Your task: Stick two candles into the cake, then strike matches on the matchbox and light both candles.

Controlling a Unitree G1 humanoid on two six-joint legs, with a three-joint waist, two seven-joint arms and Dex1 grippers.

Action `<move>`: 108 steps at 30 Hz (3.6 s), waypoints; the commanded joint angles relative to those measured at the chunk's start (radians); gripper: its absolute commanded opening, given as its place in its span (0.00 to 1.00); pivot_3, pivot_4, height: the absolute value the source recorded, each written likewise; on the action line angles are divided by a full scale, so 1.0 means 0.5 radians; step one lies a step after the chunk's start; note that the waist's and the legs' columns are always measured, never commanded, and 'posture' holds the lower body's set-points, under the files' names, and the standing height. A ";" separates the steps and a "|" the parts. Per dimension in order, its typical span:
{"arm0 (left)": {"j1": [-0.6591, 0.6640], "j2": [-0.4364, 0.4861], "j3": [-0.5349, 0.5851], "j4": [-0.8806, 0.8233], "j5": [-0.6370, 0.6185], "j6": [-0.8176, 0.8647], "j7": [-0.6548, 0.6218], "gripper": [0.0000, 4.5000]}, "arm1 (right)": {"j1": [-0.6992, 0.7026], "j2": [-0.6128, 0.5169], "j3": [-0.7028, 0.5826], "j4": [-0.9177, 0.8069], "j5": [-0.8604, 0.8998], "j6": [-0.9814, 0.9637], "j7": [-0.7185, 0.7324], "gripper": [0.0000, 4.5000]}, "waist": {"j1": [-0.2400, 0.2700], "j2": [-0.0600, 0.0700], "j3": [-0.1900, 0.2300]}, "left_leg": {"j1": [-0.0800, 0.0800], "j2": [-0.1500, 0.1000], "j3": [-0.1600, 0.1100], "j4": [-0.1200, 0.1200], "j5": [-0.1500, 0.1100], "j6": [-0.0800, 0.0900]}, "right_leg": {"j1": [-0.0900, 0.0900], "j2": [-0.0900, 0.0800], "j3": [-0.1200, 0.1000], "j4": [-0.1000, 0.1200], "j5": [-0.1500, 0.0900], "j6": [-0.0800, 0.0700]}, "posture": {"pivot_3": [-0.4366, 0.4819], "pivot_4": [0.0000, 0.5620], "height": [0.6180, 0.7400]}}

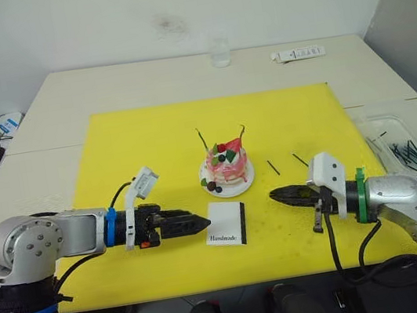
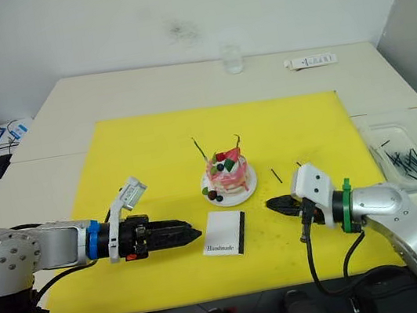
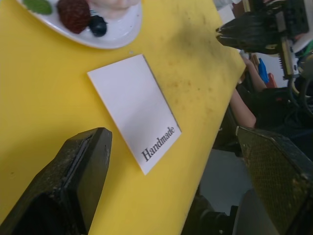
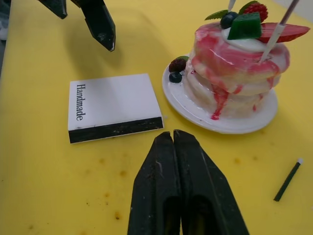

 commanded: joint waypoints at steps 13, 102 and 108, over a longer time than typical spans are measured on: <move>0.095 -0.338 0.056 0.094 0.060 0.076 0.204 1.00 | -0.224 0.040 0.393 0.164 -0.337 0.049 0.074 0.01 | 0.001 0.000 0.000 | -0.001 -0.001 0.000 0.001 0.000 0.000 | 0.000 -0.003 0.000 0.000 0.000 0.000 | 0.48 0.27 1.00; 0.310 -0.385 0.082 -0.109 0.249 -0.233 -0.081 0.01 | -0.509 0.593 0.303 0.133 -0.194 0.373 0.020 0.00 | 0.001 0.001 -0.003 | -0.001 -0.002 0.000 0.000 0.000 0.000 | 0.000 -0.006 -0.001 -0.001 0.000 0.000 | 0.48 0.27 1.00; 0.474 -0.051 0.016 -0.523 0.351 -0.565 -0.484 0.01 | -0.312 0.360 -0.149 -0.163 -0.003 0.442 -0.019 0.00 | 0.002 0.001 -0.001 | -0.003 -0.003 0.002 -0.003 0.000 -0.001 | -0.002 -0.008 0.000 -0.004 -0.001 -0.001 | 0.48 0.27 1.00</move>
